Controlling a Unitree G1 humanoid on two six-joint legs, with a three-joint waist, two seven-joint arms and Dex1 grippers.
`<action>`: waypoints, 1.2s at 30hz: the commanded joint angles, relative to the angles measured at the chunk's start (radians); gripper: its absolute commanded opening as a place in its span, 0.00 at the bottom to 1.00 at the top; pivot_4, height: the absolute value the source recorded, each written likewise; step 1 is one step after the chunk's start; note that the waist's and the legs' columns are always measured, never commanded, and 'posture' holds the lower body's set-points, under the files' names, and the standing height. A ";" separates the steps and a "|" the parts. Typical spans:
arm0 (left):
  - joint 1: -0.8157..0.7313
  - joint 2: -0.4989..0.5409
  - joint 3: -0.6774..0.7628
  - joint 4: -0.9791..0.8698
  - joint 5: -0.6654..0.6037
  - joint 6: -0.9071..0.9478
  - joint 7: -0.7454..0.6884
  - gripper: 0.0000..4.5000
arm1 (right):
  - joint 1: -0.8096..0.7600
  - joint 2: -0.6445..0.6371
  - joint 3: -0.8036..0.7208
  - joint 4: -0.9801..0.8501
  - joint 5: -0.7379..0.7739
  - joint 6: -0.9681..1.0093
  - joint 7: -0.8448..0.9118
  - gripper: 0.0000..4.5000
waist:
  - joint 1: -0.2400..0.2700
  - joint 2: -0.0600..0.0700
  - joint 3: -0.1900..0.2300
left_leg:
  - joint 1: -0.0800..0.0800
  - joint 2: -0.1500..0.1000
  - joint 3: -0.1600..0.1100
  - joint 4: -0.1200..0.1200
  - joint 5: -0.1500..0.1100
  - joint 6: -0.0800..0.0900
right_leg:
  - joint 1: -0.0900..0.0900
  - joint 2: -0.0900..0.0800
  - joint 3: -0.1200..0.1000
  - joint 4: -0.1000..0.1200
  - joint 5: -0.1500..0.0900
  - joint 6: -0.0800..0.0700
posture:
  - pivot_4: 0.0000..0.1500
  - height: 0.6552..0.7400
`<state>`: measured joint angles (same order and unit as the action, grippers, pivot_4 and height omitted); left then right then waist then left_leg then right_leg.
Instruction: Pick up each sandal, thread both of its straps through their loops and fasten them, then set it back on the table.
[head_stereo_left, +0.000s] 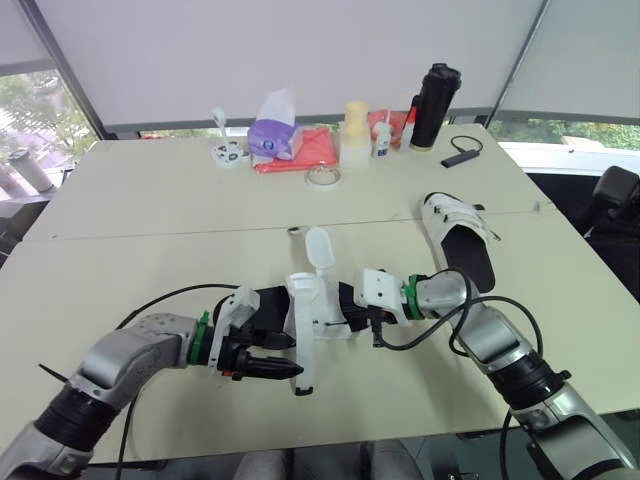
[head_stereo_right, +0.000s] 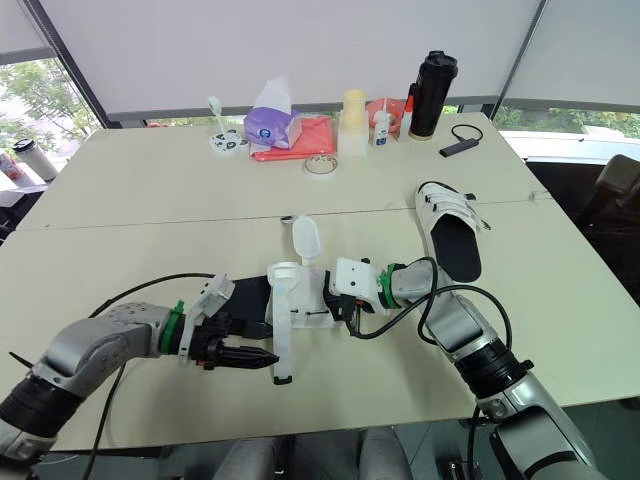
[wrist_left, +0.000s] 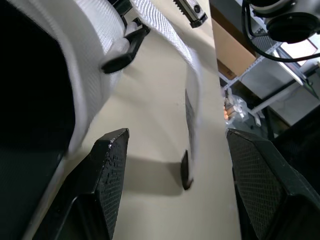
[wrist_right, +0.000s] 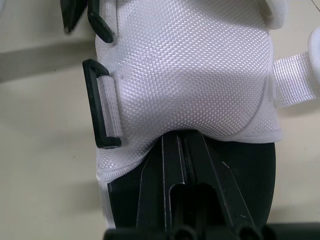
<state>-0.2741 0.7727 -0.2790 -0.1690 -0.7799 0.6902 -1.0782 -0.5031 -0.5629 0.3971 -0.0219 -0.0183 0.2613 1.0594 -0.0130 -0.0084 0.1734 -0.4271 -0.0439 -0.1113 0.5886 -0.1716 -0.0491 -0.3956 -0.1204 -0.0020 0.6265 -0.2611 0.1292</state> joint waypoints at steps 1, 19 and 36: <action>-0.020 -0.051 0.023 -0.003 0.014 0.019 0.012 0.71 | 0.040 -0.018 0.040 0.033 -0.040 0.046 0.006 0.00 | 0.000 0.000 0.000 | 0.000 0.000 0.000 0.000 0.000 0.000 | 0.000 0.000 0.000 0.000 0.000 0.000 | 1.00 0.88; -0.014 -0.125 0.102 -0.069 -0.030 0.175 0.035 0.01 | 0.031 -0.013 0.037 0.036 -0.039 0.053 -0.003 0.00 | 0.000 0.000 0.000 | 0.000 0.000 0.000 0.000 -0.001 -0.001 | 0.001 0.000 0.000 0.000 0.000 0.000 | 1.00 0.88; -0.398 -0.158 0.259 0.317 -0.137 0.376 0.011 0.01 | 0.027 -0.007 0.044 0.044 -0.041 0.046 -0.010 0.00 | -0.001 -0.002 0.001 | 0.001 -0.003 0.000 0.001 0.001 0.001 | 0.002 0.002 -0.002 0.000 0.000 0.001 | 1.00 0.88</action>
<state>-0.6341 0.6063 -0.0076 0.1265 -0.9637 1.1141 -1.0334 -0.5080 -0.5618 0.4024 -0.0254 -0.0185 0.2767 1.0486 -0.0141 -0.0107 0.1741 -0.4263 -0.0471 -0.1117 0.5896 -0.1709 -0.0482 -0.3933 -0.1185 -0.0044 0.6266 -0.2613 0.1299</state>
